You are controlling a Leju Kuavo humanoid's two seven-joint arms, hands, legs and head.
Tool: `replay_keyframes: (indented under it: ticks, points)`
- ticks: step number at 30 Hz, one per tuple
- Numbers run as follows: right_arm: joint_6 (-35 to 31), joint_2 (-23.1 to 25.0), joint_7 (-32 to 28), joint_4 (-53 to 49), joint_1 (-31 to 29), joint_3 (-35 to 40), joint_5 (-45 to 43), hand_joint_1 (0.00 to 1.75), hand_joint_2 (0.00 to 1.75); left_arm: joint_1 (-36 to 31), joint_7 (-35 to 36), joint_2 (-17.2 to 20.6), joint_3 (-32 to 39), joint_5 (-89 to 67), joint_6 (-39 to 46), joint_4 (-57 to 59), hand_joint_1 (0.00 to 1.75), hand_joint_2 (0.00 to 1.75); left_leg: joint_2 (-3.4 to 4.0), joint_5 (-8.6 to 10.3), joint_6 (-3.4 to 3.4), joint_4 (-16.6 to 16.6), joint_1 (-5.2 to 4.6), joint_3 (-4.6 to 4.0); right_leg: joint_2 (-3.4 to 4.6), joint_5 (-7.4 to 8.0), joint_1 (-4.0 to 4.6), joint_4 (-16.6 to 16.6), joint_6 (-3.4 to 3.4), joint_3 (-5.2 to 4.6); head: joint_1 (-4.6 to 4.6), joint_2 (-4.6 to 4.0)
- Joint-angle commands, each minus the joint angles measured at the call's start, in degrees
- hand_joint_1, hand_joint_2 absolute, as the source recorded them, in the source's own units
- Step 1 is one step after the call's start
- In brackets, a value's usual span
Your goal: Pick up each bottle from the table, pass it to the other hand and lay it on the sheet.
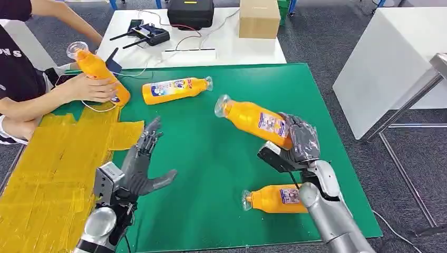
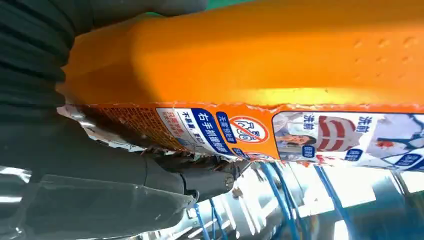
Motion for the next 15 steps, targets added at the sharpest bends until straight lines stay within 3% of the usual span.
replay_keyframes:
  ticks: [1, 15]
  points:
    - [2.1, 7.6, -3.5, -10.2, 0.9, -3.6, -12.5, 1.69, 1.75, -6.5, 1.9, -0.1, -7.0, 3.7, -2.2, 9.1, 0.0, 1.75, -0.11, -0.02, -0.09, 0.0, 0.04, 0.09, -0.15, -0.05, 0.04, 0.0, -0.04, 0.13, 0.02, 0.0]
    - [3.6, 8.2, -4.8, -8.9, 0.4, -3.3, -16.0, 1.69, 1.75, -7.4, 2.1, 0.2, -7.7, 4.7, -2.5, 9.6, 0.0, 1.75, -0.02, -0.01, -0.06, 0.0, 0.0, 0.14, -0.07, -0.02, 0.0, 0.0, -0.03, 0.16, 0.02, 0.02]
